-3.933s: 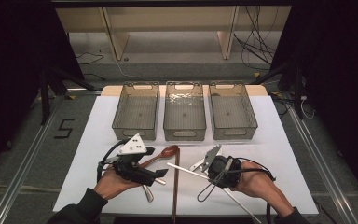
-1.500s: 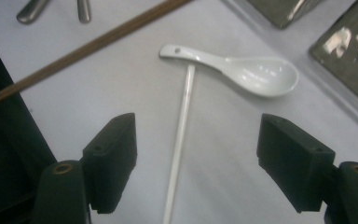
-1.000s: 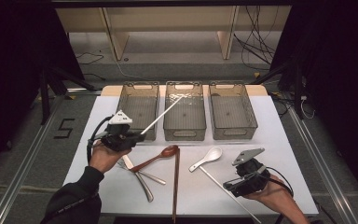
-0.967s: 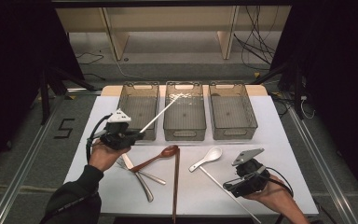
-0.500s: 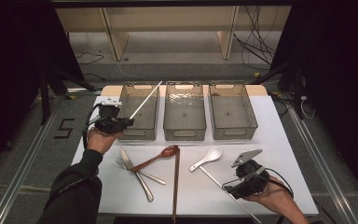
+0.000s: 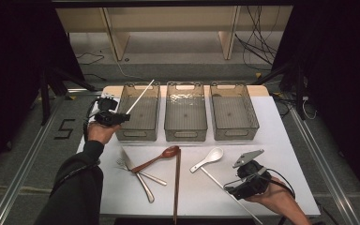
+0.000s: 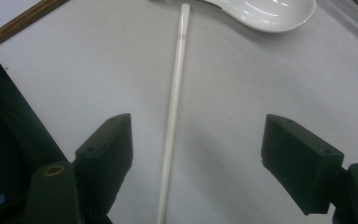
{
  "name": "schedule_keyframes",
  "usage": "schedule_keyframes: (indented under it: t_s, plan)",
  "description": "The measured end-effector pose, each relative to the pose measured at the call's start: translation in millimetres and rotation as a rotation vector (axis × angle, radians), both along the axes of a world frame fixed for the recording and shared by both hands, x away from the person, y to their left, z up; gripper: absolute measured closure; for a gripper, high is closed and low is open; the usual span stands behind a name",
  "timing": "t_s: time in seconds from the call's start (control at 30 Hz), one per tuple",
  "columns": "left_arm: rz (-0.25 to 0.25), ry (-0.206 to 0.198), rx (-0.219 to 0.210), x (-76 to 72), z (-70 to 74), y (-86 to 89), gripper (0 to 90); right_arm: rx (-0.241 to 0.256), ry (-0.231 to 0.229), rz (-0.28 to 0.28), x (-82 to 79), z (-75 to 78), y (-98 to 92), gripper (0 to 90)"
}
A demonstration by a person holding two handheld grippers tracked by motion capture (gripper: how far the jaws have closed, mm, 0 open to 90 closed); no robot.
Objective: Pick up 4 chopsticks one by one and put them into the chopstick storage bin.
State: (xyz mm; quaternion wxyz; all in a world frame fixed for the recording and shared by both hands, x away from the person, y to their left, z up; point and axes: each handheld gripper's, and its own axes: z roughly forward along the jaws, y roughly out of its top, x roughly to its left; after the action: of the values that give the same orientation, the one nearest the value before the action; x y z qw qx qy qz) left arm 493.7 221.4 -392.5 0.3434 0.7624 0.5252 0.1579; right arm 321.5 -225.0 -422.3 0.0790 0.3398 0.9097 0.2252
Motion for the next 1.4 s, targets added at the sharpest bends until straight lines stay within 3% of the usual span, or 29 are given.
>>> schedule_keyframes:
  t_s: [0.17, 0.27, 0.63, 0.73, 0.8, 0.87, 0.9, 1.0, 1.2, 1.27, 1.4]
  plan:
    - [0.012, 0.021, 0.007, 7.0, -4.0, 0.8, 82.6, -0.001, 0.000, 0.002, 0.0, 0.4, 0.4, 26.0]
    - [0.010, 0.044, 0.045, 11.8, -8.1, -1.8, 82.6, -0.001, 0.000, 0.006, 0.1, 0.4, 0.2, 26.2]
    - [0.055, 0.092, 0.054, 28.3, -16.0, -0.7, 81.3, 0.000, 0.006, 0.011, 0.4, -0.4, 1.2, 26.4]
    - [0.088, 0.087, 0.042, 29.8, -13.1, -1.2, 65.0, 0.002, 0.013, 0.012, -0.2, -0.3, 1.1, 26.7]
    - [0.097, 0.099, -0.007, 29.3, -10.7, -1.9, 60.5, 0.003, 0.011, 0.017, -0.2, -0.6, 1.6, 26.7]
    - [0.083, 0.114, -0.027, 27.1, -6.9, -4.8, 50.3, -0.001, 0.010, 0.011, -0.6, -0.1, 1.8, 26.7]
    - [0.082, 0.102, -0.058, 24.1, -4.6, -6.1, 46.7, -0.001, 0.009, 0.009, -0.6, 0.2, 1.5, 26.7]
    - [0.025, 0.061, -0.134, 13.0, 2.8, -8.8, 40.4, -0.005, 0.013, 0.005, -0.1, -0.2, 0.7, 26.8]
    - [-0.098, -0.001, -0.165, -21.2, 13.7, -19.5, 26.4, -0.029, 0.035, 0.015, -0.4, -3.3, 1.9, 29.8]
    - [-0.165, -0.004, -0.210, -36.7, 12.6, -23.5, 24.0, -0.042, 0.038, 0.017, -0.7, -4.2, 1.6, 31.6]
    - [-0.246, -0.035, -0.227, -67.6, 5.1, -31.4, 17.5, -0.067, 0.066, 0.030, -0.3, -8.5, 3.2, 36.3]
